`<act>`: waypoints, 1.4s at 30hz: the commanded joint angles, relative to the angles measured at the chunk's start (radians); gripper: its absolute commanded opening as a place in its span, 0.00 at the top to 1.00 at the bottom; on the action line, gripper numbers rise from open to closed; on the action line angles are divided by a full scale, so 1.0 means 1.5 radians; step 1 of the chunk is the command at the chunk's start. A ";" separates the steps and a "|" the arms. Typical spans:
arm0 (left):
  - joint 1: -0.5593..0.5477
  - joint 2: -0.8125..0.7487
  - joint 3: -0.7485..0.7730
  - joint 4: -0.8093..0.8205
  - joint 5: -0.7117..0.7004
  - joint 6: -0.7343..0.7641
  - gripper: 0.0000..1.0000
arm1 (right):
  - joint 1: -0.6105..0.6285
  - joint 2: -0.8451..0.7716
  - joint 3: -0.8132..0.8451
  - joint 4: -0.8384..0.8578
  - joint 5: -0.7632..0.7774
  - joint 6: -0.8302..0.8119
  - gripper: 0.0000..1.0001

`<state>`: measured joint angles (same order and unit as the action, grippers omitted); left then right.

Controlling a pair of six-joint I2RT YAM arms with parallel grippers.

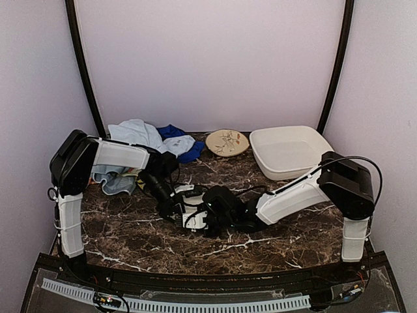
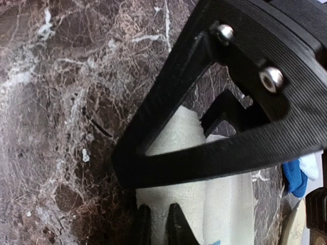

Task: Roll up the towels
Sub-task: Roll the towel at the center of the board.

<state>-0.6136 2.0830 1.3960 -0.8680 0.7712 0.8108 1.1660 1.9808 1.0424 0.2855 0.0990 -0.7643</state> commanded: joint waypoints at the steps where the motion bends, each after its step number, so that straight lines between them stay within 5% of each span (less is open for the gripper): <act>1: 0.044 -0.069 -0.067 0.091 0.011 -0.019 0.37 | -0.035 0.004 0.017 -0.092 -0.058 0.112 0.95; 12: 0.127 -0.302 -0.292 0.355 0.010 -0.066 0.29 | -0.093 0.016 0.088 -0.187 -0.201 0.244 1.00; 22: 0.121 -0.317 -0.245 0.209 0.017 0.013 0.34 | -0.182 0.120 0.279 -0.390 -0.467 0.406 1.00; 36: -0.031 -0.290 -0.212 0.275 -0.192 0.071 0.39 | -0.272 0.199 0.234 -0.249 -0.656 0.691 1.00; 42: -0.068 -0.218 -0.164 0.323 -0.265 0.090 0.39 | -0.278 0.205 0.239 -0.260 -0.652 0.703 1.00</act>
<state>-0.6971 1.7065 1.1137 -0.4404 0.4870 0.9108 0.7570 2.2375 1.4311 -0.0441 -0.9001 0.2276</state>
